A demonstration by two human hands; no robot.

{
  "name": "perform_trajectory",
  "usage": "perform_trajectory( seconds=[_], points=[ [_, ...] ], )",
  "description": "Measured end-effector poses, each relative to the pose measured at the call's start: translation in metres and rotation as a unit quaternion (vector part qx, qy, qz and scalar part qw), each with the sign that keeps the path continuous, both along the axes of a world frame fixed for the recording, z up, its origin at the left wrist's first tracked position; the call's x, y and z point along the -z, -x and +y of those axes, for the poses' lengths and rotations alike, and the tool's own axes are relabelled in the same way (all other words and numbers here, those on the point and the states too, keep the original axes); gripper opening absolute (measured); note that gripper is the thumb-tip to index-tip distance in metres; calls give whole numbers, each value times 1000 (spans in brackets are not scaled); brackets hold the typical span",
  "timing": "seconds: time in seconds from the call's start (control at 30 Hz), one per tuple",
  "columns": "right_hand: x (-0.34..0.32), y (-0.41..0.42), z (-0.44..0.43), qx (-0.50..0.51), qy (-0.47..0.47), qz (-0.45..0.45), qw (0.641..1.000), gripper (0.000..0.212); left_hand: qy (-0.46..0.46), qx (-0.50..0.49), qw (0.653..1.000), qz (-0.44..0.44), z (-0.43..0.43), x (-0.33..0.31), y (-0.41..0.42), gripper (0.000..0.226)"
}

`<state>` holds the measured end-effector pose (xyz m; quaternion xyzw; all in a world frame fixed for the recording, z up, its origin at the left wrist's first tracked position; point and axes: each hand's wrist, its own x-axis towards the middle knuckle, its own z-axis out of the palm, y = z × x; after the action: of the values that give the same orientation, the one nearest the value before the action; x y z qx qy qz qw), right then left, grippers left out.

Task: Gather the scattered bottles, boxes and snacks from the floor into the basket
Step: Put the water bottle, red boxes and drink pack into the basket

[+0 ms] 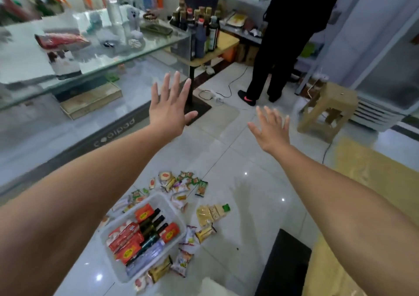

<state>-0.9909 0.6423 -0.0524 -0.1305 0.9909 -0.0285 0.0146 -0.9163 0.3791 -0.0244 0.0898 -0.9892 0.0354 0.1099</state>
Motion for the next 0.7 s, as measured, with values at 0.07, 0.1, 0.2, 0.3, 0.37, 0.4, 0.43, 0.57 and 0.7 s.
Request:
perform_trajectory(
  seconds=[0.07, 0.1, 0.2, 0.3, 0.37, 0.4, 0.43, 0.57, 0.7],
  points=[
    [-2, 18, -9, -28, 4, 8, 1000, 64, -9, -23, 1000, -7, -8, -5, 6, 77],
    [-2, 23, -14, -36, 5, 12, 999, 64, -15, -35, 999, -11, -12, -3, 8, 77],
    [10, 41, -27, -68, 8, 9, 998, 63, -41, -68, 997, -15, -23, 6, 17, 77],
    [32, 61, -40, -141, -25, -3, 990, 62, -46, -120, 991, -38, -27, 20, 19, 78],
    [42, 83, -53, -194, -47, -4, 980, 61, -47, -158, 985, -55, -30, 31, 22, 78],
    [44, 98, -62, -219, -56, 4, 974, 61, -45, -180, 981, -53, -33, 34, 28, 78],
    [46, 115, -72, -243, -58, 10, 968, 60, -46, -206, 976, -47, -37, 35, 35, 79],
    [50, 178, -108, -335, -33, 12, 941, 61, -71, -322, 944, -21, -44, 31, 57, 80],
    [49, 219, -126, -430, -62, -1, 901, 61, -64, -414, 908, -11, -35, 31, 61, 81]
  ],
)
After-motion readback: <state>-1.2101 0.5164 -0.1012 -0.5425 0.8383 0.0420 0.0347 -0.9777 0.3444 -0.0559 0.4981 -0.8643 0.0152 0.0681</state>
